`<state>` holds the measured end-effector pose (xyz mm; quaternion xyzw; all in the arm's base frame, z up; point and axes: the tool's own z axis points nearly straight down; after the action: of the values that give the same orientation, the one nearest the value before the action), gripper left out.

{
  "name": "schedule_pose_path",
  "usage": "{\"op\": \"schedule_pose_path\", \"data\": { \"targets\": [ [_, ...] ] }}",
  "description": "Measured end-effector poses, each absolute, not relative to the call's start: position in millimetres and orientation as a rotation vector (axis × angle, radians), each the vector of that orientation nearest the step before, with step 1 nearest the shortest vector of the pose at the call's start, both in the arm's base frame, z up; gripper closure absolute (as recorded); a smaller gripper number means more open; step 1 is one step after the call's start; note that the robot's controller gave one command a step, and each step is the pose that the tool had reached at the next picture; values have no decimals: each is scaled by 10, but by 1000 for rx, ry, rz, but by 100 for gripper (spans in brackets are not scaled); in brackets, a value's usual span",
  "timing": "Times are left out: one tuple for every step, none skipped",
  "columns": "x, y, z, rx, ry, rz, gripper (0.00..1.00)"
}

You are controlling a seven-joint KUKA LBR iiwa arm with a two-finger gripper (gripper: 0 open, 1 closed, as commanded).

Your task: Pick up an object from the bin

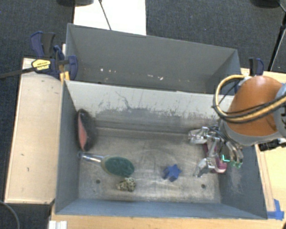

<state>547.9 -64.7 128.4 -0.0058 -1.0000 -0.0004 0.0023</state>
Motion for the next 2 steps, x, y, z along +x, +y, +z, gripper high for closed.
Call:
{"op": "schedule_pose_path", "data": {
  "targets": [
    [5354,14,824,30,-3144,-1,0],
    [4755,-75,1003,-240,-3132,0,0]
  ]
}}
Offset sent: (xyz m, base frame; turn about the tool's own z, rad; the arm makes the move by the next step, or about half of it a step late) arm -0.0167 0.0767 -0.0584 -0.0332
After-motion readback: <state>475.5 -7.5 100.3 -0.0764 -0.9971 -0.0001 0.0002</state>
